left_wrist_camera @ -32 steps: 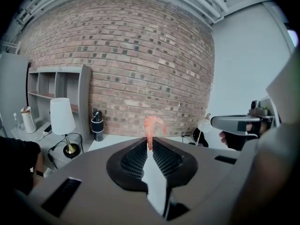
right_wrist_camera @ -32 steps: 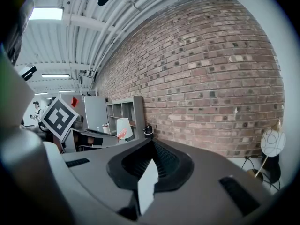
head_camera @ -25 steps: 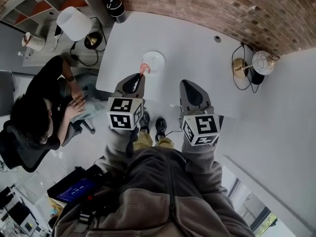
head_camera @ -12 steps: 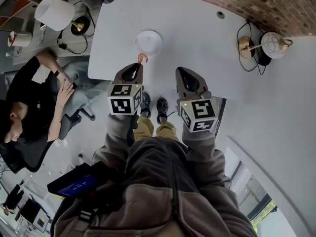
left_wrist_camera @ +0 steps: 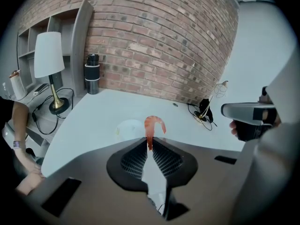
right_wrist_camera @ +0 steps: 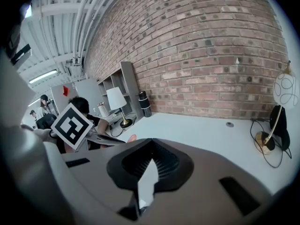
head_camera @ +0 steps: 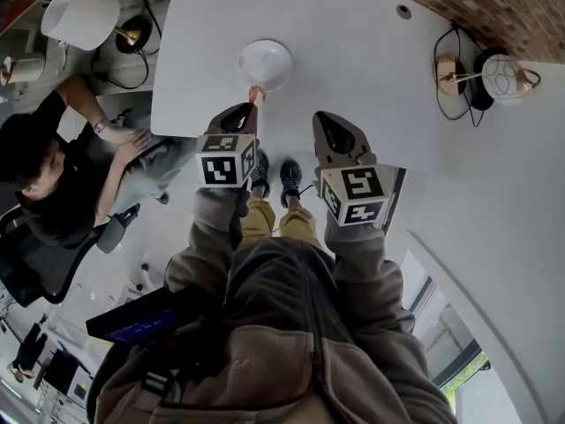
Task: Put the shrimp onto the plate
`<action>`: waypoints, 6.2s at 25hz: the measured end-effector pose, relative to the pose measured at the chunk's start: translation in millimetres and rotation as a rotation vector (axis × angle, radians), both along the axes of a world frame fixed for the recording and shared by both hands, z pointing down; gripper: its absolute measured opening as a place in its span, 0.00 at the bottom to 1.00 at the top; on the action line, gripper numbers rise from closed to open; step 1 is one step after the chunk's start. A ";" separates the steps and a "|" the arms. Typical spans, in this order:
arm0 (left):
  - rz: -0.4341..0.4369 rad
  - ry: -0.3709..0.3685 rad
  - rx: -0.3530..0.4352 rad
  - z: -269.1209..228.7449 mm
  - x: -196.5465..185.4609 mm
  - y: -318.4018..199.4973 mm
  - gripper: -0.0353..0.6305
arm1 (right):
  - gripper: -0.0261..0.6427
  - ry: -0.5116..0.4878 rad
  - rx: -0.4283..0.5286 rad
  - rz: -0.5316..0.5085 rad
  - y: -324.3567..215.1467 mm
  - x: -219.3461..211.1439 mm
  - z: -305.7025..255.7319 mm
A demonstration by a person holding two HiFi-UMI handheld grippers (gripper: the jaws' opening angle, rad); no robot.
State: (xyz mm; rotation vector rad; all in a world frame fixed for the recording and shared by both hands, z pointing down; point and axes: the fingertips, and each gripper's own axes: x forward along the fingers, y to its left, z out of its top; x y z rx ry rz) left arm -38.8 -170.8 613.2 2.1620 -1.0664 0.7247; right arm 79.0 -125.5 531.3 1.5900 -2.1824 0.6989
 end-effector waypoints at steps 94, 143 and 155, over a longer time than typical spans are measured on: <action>0.177 -0.303 -0.058 128.0 32.5 -76.5 0.11 | 0.04 -0.073 -0.159 0.175 10.9 29.9 86.1; -0.167 0.124 0.868 -384.4 -47.4 2.5 0.06 | 0.04 -0.072 0.658 -0.053 -20.1 -30.5 -300.1; -0.173 0.110 0.915 -406.5 -63.0 7.4 0.06 | 0.04 -0.062 0.778 -0.021 -13.1 -34.6 -336.0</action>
